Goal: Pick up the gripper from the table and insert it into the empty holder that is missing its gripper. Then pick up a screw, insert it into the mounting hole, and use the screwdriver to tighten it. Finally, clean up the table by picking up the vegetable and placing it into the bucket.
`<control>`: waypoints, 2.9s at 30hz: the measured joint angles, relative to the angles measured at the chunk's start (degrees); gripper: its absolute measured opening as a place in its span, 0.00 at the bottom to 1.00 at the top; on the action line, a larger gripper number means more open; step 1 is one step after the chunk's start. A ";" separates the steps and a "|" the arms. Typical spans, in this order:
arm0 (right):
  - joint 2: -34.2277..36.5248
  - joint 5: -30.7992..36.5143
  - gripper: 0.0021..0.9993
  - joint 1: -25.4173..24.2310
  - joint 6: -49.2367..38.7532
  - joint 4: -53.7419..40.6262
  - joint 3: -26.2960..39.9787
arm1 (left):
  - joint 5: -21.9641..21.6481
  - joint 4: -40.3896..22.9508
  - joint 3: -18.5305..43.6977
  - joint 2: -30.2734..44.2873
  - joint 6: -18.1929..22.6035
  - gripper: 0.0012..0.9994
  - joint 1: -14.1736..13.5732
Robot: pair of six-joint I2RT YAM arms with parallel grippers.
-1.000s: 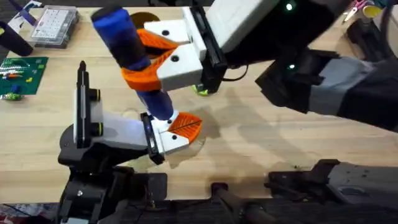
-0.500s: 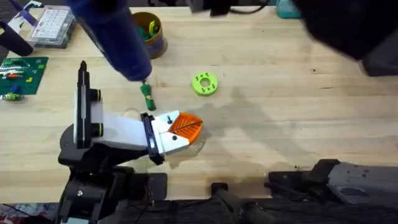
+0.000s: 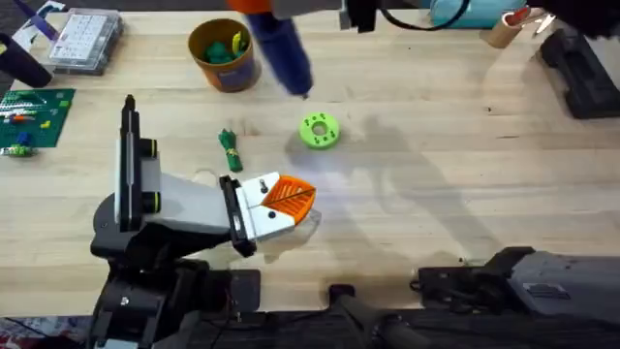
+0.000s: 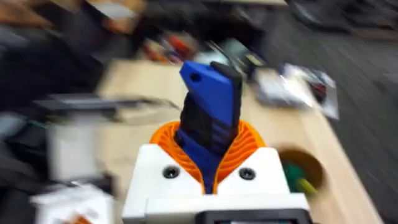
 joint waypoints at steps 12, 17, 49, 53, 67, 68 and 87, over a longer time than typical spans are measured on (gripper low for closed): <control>19.17 26.86 0.05 -6.94 -29.98 0.18 0.00 | -0.02 0.00 0.00 0.00 -0.02 0.01 0.00; 27.86 36.65 0.05 -8.20 -42.75 7.99 0.00 | 0.02 0.00 0.00 0.00 -0.02 0.01 0.00; 38.85 42.85 0.05 -13.17 -62.37 13.00 0.07 | -0.04 0.00 0.00 0.02 -0.02 0.01 0.00; 38.85 42.85 0.05 -13.17 -62.37 13.00 0.07 | -0.04 0.00 0.00 0.02 -0.02 0.01 0.00; 38.85 42.85 0.05 -13.17 -62.37 13.00 0.07 | -0.04 0.00 0.00 0.02 -0.02 0.01 0.00; 38.85 42.85 0.05 -13.17 -62.37 13.00 0.07 | -0.04 0.00 0.00 0.02 -0.02 0.01 0.00; 38.85 42.85 0.05 -13.17 -62.37 13.00 0.07 | -0.04 0.00 0.00 0.02 -0.02 0.01 0.00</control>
